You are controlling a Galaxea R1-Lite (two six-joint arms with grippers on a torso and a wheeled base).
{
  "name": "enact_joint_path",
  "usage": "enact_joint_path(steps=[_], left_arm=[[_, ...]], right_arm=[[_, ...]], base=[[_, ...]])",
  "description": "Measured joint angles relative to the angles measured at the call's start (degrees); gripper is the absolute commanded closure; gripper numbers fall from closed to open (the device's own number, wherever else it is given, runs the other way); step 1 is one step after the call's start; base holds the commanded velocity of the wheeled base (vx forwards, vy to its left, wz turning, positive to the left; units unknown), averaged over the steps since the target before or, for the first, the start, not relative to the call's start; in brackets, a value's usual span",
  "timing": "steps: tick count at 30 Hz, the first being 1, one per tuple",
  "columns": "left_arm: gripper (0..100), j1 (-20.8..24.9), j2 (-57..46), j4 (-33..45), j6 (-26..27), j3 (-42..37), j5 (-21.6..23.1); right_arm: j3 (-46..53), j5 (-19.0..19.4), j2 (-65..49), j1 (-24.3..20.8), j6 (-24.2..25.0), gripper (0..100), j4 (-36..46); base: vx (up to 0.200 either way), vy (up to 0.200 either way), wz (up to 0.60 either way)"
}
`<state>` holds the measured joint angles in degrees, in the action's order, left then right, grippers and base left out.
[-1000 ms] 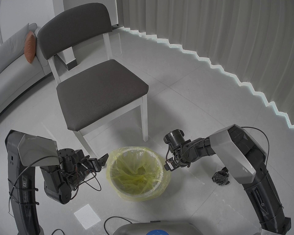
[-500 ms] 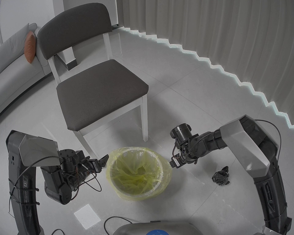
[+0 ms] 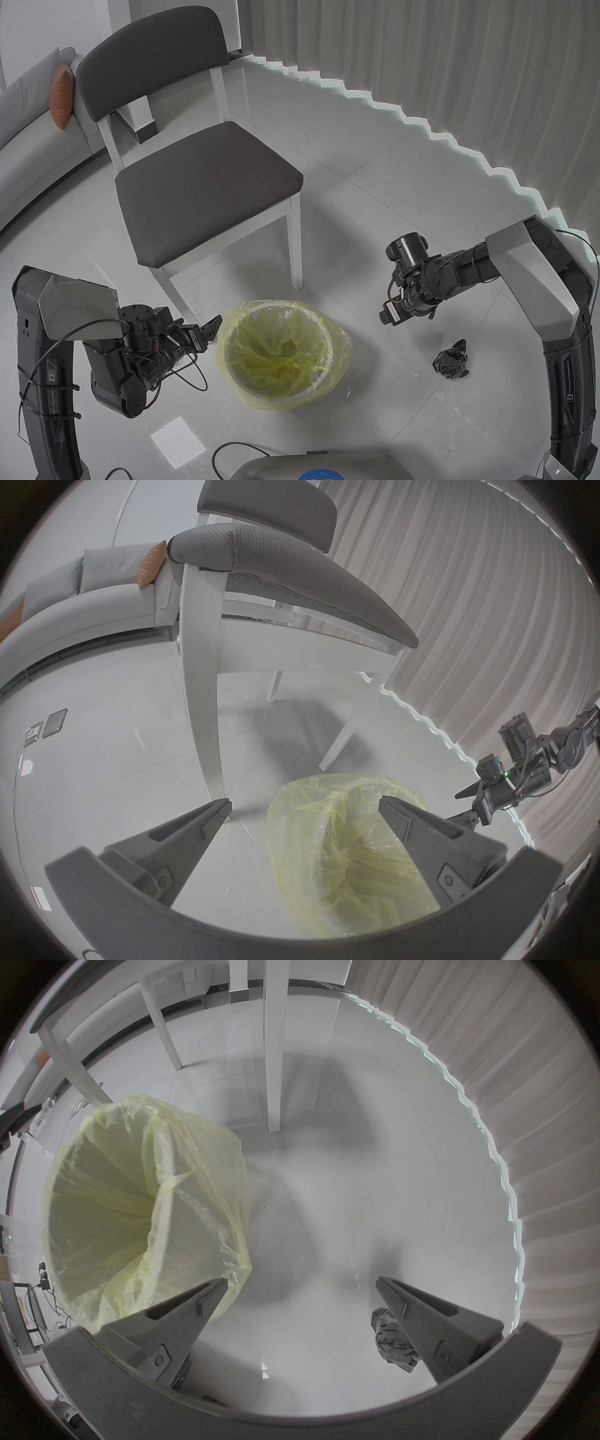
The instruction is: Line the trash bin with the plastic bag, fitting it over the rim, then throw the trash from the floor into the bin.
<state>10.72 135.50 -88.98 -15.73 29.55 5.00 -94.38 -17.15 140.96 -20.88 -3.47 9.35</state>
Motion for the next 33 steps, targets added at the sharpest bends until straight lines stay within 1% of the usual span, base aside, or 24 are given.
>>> enact_joint_path(steps=[4,8,12,18,21,33], left_arm=[[0,-0.06,0.02,0.00,0.02,0.00,0.00],[0,-0.11,0.15,0.00,0.11,0.07,0.00],[0,-0.17,0.50,0.00,0.24,0.11,0.00],[0,-0.28,1.30,0.00,0.34,0.16,0.01],[0,-0.28,1.60,0.00,0.35,0.16,0.00],[0,-0.09,3.21,0.00,0.45,0.40,-0.07]], right_arm=[[0.06,0.71,-0.02,2.34,-0.35,0,-0.13],[-0.38,1.56,0.77,5.56,-1.74,0,-1.41],[-1.93,1.80,3.15,8.84,-3.04,0,-3.78],[-5.79,1.94,7.77,12.24,-3.34,0,-4.57],[-6.97,1.91,9.53,13.34,-3.39,0,-4.64],[-8.90,1.52,14.88,14.99,-3.45,0,-4.79]], base=[[0.000,0.000,0.00],[0.000,0.000,0.00],[0.000,0.000,0.00],[0.000,0.000,0.00],[0.000,0.000,0.00],[0.000,0.000,0.00]])
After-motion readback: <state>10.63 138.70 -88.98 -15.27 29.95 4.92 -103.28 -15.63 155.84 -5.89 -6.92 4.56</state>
